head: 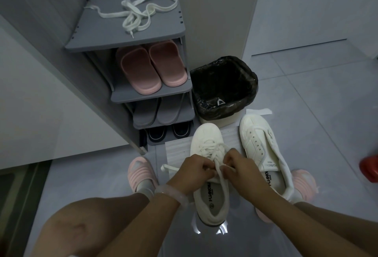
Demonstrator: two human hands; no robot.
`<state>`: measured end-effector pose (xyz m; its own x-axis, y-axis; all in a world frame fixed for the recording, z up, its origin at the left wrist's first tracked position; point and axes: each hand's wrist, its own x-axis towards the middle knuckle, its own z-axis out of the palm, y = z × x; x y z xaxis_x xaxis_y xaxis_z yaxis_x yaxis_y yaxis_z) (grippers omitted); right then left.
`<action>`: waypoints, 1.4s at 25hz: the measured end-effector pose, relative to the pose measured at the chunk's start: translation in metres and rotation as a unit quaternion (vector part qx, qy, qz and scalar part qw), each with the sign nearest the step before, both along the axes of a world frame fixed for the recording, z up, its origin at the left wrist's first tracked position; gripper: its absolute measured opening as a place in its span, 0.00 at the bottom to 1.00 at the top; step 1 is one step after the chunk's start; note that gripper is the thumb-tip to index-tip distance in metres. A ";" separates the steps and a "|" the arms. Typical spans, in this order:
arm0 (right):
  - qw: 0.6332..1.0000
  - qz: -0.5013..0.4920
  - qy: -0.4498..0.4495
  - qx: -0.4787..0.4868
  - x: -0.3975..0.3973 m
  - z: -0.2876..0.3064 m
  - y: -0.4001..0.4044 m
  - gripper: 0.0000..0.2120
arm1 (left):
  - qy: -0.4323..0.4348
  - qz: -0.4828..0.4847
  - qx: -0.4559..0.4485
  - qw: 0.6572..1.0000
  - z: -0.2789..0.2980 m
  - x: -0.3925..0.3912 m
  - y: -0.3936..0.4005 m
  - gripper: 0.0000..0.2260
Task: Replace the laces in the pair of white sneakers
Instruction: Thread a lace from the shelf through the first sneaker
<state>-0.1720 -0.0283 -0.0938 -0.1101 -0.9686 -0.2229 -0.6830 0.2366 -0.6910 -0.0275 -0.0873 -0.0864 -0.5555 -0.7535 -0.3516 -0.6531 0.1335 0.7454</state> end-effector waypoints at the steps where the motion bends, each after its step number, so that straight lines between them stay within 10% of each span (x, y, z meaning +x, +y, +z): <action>1: 0.999 -0.035 -0.023 -0.003 0.002 -0.003 0.002 0.07 | 0.002 0.003 0.000 1.000 0.000 0.000 0.000 0.06; 11: 0.968 0.125 0.178 -0.122 -0.004 0.002 -0.001 0.18 | -0.055 -0.015 -0.122 0.991 0.002 -0.001 -0.001 0.07; 14: 0.971 0.106 0.198 -0.079 -0.005 0.007 -0.003 0.18 | 0.073 0.150 -0.128 0.978 0.039 0.012 -0.025 0.07; 18: 0.979 0.100 0.178 -0.017 -0.002 0.005 -0.006 0.14 | 0.518 0.367 0.142 0.759 0.107 0.046 -0.053 0.14; 20: 0.998 0.014 0.055 -0.019 0.001 0.005 -0.008 0.10 | 0.388 0.327 0.139 0.851 0.110 0.046 -0.050 0.13; 23: 0.981 -0.156 -0.113 0.024 0.000 0.011 -0.014 0.08 | -0.033 0.114 0.016 0.993 0.074 0.032 -0.037 0.06; 27: 0.990 -0.092 -0.058 0.092 0.007 0.004 -0.015 0.06 | -0.156 -0.076 -0.073 0.982 0.035 0.015 -0.016 0.11; 31: 0.962 -0.161 -0.207 0.073 0.006 0.009 -0.016 0.04 | -0.156 -0.099 -0.094 0.978 0.020 0.009 -0.007 0.13; 35: 0.997 -0.077 -0.020 0.003 0.007 0.014 -0.011 0.06 | -0.111 -0.059 -0.078 0.989 0.014 0.007 -0.008 0.09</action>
